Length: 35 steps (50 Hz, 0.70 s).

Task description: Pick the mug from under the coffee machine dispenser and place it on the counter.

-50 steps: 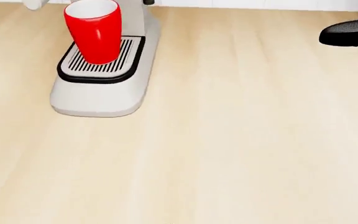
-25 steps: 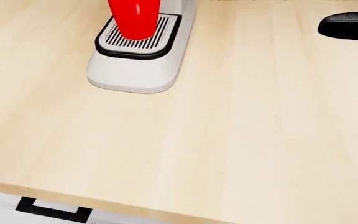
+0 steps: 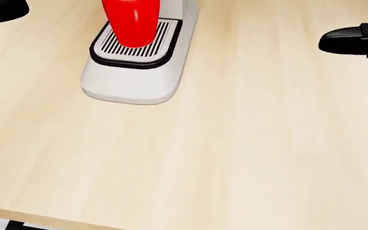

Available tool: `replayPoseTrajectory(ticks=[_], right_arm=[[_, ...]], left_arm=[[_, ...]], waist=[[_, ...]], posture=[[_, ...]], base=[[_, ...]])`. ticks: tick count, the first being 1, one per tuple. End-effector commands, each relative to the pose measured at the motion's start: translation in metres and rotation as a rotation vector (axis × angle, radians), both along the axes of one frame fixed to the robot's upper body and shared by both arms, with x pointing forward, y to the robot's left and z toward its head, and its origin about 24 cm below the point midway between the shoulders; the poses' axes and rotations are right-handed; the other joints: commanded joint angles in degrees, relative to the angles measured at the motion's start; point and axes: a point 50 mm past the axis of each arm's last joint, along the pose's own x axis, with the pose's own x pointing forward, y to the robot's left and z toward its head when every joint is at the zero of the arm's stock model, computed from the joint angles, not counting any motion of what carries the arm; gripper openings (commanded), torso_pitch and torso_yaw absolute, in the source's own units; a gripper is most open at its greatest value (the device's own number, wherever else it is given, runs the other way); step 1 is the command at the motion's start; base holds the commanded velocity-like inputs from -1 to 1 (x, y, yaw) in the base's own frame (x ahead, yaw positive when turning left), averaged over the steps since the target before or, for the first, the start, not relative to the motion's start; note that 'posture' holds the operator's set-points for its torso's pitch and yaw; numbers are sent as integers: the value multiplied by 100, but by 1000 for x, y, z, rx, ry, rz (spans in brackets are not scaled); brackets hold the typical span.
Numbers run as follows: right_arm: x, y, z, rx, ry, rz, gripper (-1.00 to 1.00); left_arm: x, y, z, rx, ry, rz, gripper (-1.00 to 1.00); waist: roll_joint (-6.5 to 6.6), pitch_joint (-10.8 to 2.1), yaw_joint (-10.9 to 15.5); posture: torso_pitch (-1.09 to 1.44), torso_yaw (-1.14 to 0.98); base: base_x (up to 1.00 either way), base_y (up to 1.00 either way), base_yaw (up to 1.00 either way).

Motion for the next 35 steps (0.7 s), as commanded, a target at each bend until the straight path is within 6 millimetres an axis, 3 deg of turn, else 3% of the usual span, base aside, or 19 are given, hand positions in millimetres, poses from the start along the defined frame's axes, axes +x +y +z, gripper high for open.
replayPoseTrajectory(ticks=[1, 7, 16, 35], right_arm=[[-7, 0, 18, -17, -85, -6, 100], [-7, 0, 18, -16, -85, -3, 100], [-7, 1, 19, -18, -85, 2, 100], [-8, 1, 21, -19, -86, 7, 100]], left_arm=[[-5, -6, 20, 15, -99, -10, 100], [2, -16, 23, 17, -113, 4, 100], [14, -26, 8, 0, -39, -10, 100], [15, -46, -24, -34, 22, -52, 100]], waist=[[-12, -147, -3], [-42, -143, -9], [-56, -127, -9], [-103, -116, 10]], posture=[[0, 0], [0, 0], [0, 0], [0, 0]], base=[[0, 0, 0], [0, 0, 0], [0, 0, 0], [0, 0, 0]])
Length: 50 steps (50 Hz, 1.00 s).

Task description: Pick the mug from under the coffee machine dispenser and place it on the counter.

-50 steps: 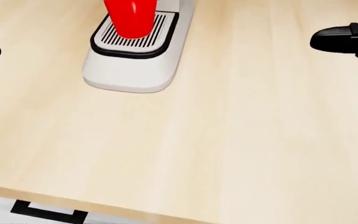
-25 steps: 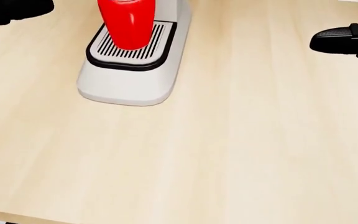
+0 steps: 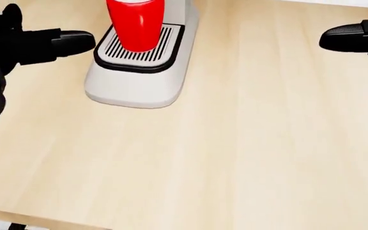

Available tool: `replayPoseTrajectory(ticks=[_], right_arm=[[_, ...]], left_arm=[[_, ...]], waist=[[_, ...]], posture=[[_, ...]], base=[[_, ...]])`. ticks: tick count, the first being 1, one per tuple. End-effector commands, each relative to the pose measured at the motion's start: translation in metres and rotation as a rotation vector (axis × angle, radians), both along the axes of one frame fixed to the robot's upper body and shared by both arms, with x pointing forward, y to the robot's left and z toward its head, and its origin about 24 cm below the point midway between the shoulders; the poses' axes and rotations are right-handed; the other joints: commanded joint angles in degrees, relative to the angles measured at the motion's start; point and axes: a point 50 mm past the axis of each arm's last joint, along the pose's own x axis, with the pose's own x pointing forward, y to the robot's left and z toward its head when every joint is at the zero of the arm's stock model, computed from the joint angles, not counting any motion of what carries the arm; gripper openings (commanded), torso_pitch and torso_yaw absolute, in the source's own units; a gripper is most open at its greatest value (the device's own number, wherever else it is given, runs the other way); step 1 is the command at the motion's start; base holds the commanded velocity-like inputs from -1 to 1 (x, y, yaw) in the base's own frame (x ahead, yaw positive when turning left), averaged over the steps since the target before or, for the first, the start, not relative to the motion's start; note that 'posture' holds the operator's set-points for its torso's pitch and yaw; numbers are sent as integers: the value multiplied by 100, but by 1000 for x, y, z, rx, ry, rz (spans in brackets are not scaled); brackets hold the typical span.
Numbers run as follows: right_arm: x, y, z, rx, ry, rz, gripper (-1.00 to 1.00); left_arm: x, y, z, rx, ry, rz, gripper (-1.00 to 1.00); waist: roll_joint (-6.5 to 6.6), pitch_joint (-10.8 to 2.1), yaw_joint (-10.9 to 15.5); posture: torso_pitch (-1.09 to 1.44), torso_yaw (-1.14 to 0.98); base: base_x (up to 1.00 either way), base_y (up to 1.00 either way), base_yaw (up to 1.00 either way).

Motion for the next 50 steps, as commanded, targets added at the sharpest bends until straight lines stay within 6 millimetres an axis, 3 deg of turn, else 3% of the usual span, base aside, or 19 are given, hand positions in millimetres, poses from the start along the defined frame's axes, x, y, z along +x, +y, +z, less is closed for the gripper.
replayPoseTrajectory(ticks=[1, 10, 25, 34, 50], right_arm=[[-7, 0, 17, -19, -86, -6, 100], [-7, 0, 18, -19, -87, -4, 100], [-9, 0, 20, -18, -91, -1, 100], [-9, 1, 19, -18, -90, 1, 100], [-11, 1, 19, -12, -90, 11, 100]], left_arm=[[-5, -1, 22, 3, -109, 0, 100], [-3, -9, 11, -4, -87, -21, 100], [2, -29, 14, -15, -93, -72, 100], [8, -35, 6, -5, -74, -88, 100], [18, -41, 17, 10, -86, -99, 100]], waist=[[-2, -161, 3], [-7, -172, 19], [-31, -183, 23], [-37, -197, 22], [-59, -197, 27]], posture=[[0, 0], [0, 0], [0, 0], [0, 0], [0, 0]], base=[[0, 0, 0], [0, 0, 0], [0, 0, 0], [0, 0, 0], [0, 0, 0]])
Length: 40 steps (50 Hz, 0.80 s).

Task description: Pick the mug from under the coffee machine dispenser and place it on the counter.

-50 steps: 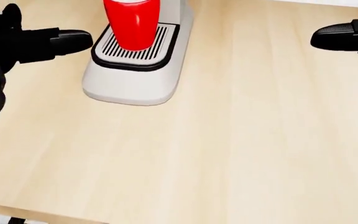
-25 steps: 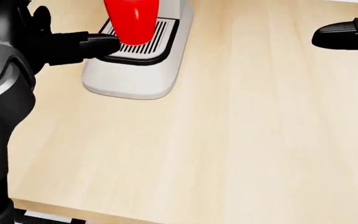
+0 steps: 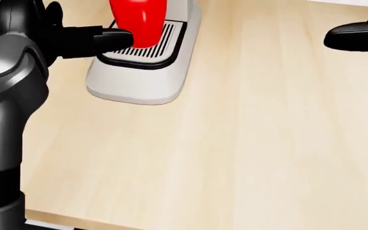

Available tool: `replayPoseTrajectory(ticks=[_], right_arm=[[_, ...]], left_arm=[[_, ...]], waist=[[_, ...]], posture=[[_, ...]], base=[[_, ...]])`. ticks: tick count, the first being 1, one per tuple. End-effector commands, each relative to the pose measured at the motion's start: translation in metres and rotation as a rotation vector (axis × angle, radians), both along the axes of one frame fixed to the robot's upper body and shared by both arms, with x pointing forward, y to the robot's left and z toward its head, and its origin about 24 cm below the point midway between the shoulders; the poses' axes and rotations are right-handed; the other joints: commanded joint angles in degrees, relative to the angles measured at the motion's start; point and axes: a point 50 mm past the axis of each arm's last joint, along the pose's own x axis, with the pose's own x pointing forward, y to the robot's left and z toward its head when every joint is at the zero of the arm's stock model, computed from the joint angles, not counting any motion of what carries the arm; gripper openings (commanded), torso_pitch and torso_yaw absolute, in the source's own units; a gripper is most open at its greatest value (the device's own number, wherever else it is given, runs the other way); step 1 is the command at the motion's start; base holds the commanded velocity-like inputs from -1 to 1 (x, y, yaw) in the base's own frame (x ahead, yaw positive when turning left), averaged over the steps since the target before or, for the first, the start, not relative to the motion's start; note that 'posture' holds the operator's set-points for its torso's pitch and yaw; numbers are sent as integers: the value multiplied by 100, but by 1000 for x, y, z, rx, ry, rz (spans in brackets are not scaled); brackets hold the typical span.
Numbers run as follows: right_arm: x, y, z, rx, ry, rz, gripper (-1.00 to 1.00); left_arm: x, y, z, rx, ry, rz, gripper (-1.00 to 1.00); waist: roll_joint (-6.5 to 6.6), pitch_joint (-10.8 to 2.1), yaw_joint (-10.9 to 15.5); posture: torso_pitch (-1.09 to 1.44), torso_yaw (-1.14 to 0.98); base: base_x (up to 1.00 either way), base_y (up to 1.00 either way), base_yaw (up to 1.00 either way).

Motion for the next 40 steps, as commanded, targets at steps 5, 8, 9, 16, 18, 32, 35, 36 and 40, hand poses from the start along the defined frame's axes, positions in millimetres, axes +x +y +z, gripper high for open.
replayPoseTrajectory(ticks=[5, 8, 9, 16, 18, 32, 35, 36, 40], right_arm=[[-6, 3, 15, -18, -79, 7, 100], [-7, 2, 14, -19, -79, 6, 100], [-7, 3, 14, -18, -79, 6, 100], [-9, 1, 13, -16, -77, 6, 100], [-9, 1, 14, -16, -78, 5, 100], [-10, -6, 16, -9, -80, -8, 100], [-8, -4, 12, -10, -76, -5, 100], [-8, -1, 11, -10, -74, 3, 100], [-10, -2, 13, -8, -76, 4, 100]], left_arm=[[-3, -10, 19, -10, -101, -28, 100], [-3, -14, 18, -14, -100, -37, 100], [-3, -15, 19, -14, -101, -38, 100], [0, -25, 18, -11, -96, -67, 100], [1, -23, 22, -17, -103, -65, 100], [5, -34, 20, -34, -103, -74, 100], [6, -36, 22, -31, -111, -76, 100], [6, -36, 22, -28, -111, -75, 100], [6, -37, 19, -28, -110, -73, 100]], waist=[[-19, -158, -2], [-20, -162, -4], [-20, -160, -3], [-38, -152, 3], [-44, -153, 5], [-75, -150, 19], [-84, -141, 14], [-83, -139, 14], [-87, -145, 8]], posture=[[0, 0], [0, 0], [0, 0], [0, 0], [0, 0], [0, 0], [0, 0], [0, 0], [0, 0]], base=[[0, 0, 0], [0, 0, 0], [0, 0, 0], [0, 0, 0], [0, 0, 0], [0, 0, 0], [0, 0, 0], [0, 0, 0], [0, 0, 0]])
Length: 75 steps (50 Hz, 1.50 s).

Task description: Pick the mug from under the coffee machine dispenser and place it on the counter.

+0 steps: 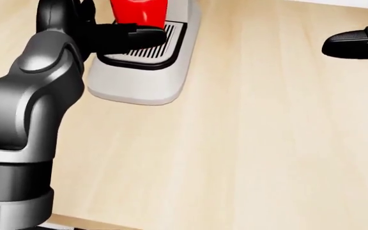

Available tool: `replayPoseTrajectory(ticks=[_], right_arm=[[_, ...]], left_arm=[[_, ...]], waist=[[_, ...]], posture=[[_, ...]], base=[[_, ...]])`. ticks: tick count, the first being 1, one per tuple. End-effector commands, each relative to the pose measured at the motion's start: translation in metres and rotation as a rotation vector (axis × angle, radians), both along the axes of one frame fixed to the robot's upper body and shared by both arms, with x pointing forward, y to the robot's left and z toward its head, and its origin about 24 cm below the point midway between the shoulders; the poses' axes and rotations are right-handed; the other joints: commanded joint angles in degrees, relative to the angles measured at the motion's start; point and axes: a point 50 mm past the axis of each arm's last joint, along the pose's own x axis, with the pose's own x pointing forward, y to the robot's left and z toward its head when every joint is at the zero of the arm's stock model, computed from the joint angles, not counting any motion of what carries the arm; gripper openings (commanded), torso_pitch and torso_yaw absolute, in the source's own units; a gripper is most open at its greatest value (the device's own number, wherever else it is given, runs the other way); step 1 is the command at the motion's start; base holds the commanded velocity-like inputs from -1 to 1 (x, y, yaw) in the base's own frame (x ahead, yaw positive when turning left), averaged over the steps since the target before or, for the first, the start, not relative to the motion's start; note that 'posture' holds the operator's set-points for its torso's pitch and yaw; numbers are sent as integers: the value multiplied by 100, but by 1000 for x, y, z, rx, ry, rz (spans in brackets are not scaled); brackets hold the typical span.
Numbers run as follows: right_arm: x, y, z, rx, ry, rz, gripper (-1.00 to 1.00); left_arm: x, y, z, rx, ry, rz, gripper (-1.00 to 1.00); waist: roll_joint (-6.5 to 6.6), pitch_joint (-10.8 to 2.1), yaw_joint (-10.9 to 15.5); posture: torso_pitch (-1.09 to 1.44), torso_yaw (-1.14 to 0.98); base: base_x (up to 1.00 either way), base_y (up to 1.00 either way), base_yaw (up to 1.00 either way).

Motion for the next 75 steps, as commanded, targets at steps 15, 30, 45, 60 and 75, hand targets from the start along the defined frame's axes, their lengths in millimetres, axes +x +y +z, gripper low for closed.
replayPoseTrajectory(ticks=[15, 30, 45, 60, 75], right_arm=[[-8, -3, 22, -17, -97, -16, 100], [-8, -3, 26, -20, -106, -16, 100], [-10, -1, 27, -17, -111, -7, 100], [-11, 0, 26, -15, -111, -2, 100], [-15, 1, 34, -11, -128, 3, 100]], left_arm=[[3, -13, 18, 6, -97, -20, 100], [16, -21, 14, 13, -101, -7, 100], [22, -29, 8, 22, -111, 15, 100], [28, -40, 13, 13, -115, -10, 100], [32, -41, 5, 15, -105, -2, -54]], waist=[[-54, -163, 10], [-77, -179, 20], [-105, -186, 28], [-130, -181, 37], [-143, -192, 57]], posture=[[0, 0], [0, 0], [0, 0], [0, 0], [0, 0]], base=[[0, 0, 0], [0, 0, 0], [0, 0, 0], [0, 0, 0], [0, 0, 0]])
